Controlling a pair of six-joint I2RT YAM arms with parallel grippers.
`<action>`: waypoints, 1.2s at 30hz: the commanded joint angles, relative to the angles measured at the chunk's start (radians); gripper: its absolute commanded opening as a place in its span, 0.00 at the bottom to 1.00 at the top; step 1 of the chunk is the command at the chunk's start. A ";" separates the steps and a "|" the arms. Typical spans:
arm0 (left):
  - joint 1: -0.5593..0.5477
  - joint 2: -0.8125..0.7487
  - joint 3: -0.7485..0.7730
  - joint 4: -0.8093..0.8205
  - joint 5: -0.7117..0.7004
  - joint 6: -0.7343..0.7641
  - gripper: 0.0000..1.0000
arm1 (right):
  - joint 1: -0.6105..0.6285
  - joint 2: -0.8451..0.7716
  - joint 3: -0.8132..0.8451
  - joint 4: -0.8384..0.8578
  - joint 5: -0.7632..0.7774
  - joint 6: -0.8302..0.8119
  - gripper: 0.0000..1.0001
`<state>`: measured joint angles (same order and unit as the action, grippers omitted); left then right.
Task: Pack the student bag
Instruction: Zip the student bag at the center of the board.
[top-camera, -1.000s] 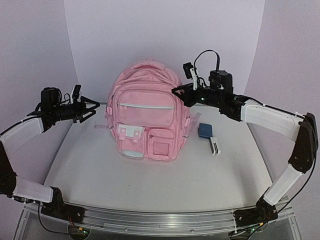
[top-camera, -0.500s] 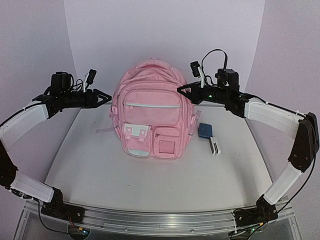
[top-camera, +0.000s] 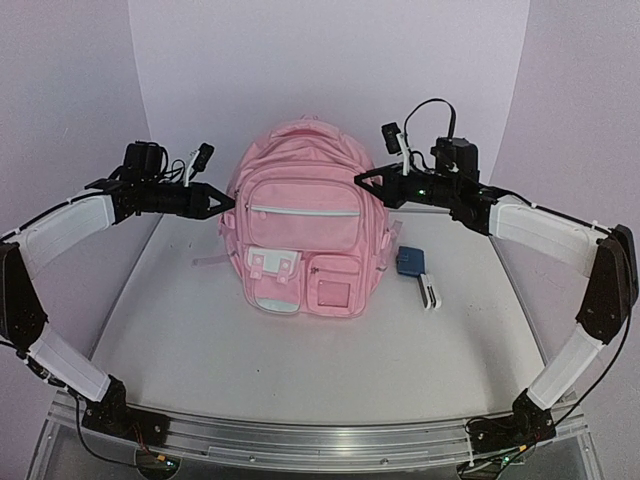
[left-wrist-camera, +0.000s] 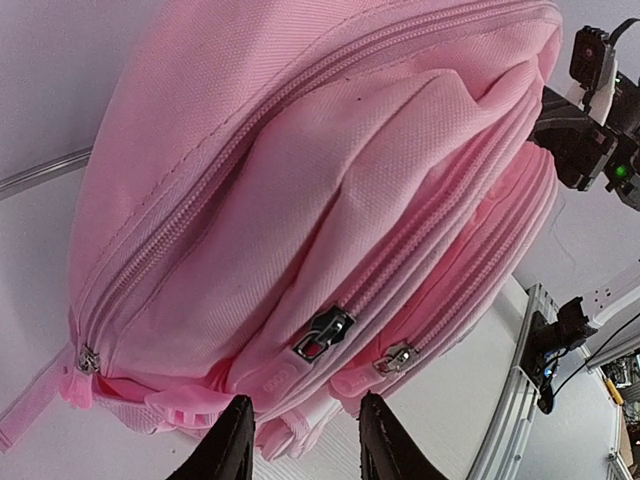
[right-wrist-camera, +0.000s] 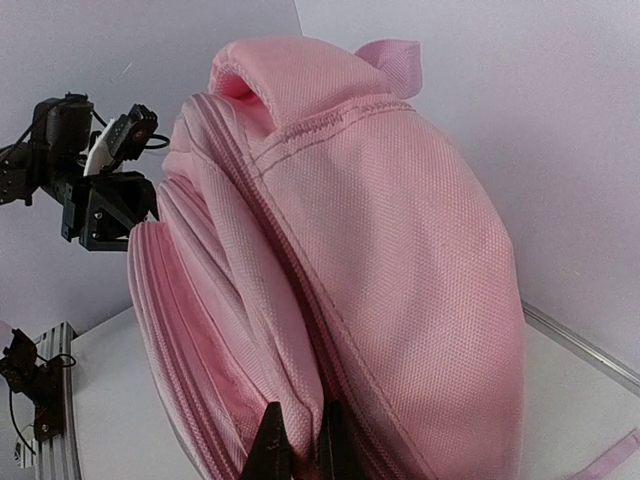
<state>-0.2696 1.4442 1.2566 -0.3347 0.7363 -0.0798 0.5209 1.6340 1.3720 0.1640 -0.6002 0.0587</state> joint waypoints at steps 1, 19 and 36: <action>-0.004 0.037 0.080 -0.011 0.015 0.035 0.36 | -0.013 -0.030 0.049 0.193 -0.023 0.051 0.00; -0.006 0.077 0.101 -0.013 0.016 0.050 0.11 | -0.021 -0.036 0.040 0.203 -0.034 0.060 0.00; -0.006 -0.019 -0.188 0.106 -0.132 -0.031 0.00 | -0.031 -0.038 0.033 0.209 -0.028 0.062 0.00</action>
<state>-0.2826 1.4500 1.1336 -0.2816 0.6599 -0.0641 0.5129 1.6348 1.3720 0.1677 -0.6267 0.0803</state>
